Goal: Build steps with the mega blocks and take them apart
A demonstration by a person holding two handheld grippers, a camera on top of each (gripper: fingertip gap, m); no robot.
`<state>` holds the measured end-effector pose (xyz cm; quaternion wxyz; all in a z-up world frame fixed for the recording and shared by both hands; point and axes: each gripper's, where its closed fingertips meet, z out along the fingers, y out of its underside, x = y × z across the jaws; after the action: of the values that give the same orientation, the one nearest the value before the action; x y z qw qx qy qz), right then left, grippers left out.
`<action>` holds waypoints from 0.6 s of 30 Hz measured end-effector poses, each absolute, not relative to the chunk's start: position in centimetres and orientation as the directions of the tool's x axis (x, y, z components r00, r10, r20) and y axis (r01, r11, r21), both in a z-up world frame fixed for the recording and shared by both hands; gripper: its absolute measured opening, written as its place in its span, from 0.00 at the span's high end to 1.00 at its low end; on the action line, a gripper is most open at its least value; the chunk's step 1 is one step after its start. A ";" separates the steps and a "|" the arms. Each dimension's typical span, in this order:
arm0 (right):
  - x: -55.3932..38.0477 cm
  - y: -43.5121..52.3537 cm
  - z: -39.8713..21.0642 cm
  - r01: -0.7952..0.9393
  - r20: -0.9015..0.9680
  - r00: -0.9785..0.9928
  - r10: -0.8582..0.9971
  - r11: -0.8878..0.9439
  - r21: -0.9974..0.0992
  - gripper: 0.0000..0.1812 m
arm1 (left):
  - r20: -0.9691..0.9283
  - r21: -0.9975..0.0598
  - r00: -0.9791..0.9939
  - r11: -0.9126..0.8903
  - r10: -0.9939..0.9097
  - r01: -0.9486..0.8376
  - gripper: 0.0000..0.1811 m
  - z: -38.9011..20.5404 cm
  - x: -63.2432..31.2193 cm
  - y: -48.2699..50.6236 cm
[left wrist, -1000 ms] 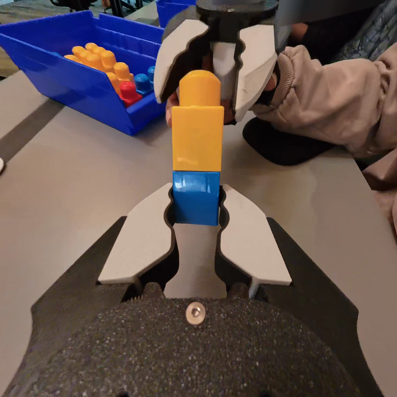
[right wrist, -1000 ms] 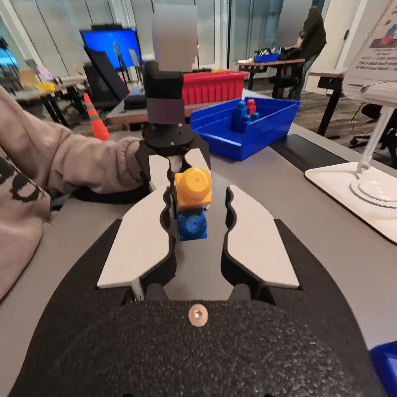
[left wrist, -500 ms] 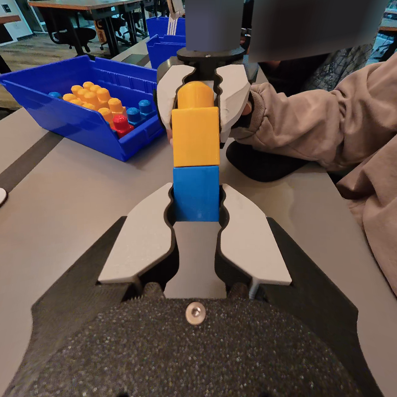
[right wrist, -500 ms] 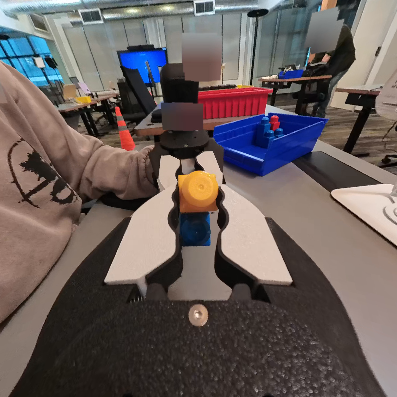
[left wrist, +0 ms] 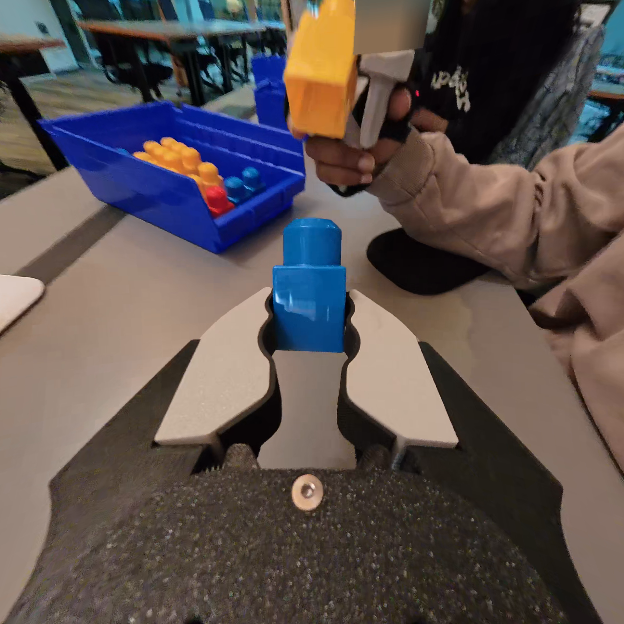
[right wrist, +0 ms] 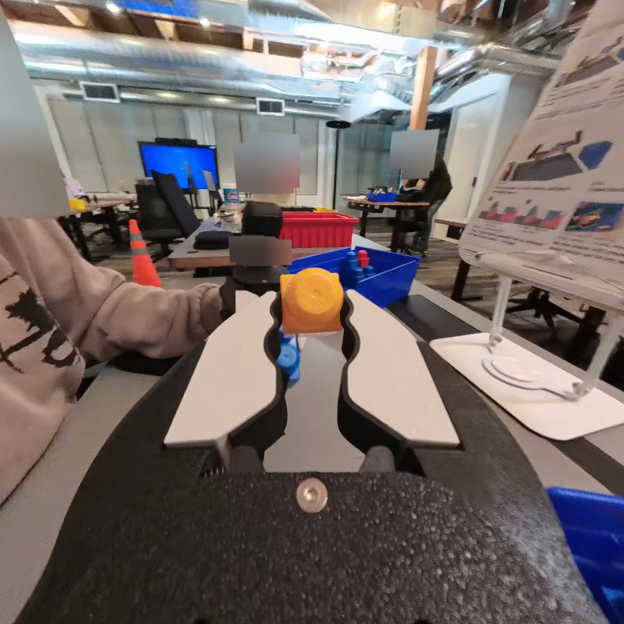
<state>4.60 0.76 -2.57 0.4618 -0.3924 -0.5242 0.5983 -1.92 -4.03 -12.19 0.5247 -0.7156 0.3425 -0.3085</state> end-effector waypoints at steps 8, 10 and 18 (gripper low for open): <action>2.2 2.1 -9.6 0.171 0.015 -0.204 0.979 0.051 -0.984 0.82 | 0.112 -0.991 0.725 -0.131 -0.679 0.030 0.80 -9.5 -6.8 -1.9; 1.6 1.3 -12.7 0.326 0.028 -0.228 0.973 0.103 -0.940 0.82 | 0.111 -0.992 0.745 -0.112 -0.658 0.049 0.80 -9.2 -7.6 -1.6; -0.3 -2.5 -19.6 0.623 0.042 -0.339 0.940 0.258 -0.738 0.82 | 0.105 -0.994 0.718 -0.094 -0.688 0.056 0.80 -9.0 -6.7 -2.0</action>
<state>-0.29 -2.46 -19.60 0.2479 -0.5187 -0.7534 0.3192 -6.74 -2.02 -9.02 0.6315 -0.6785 0.2329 -0.2943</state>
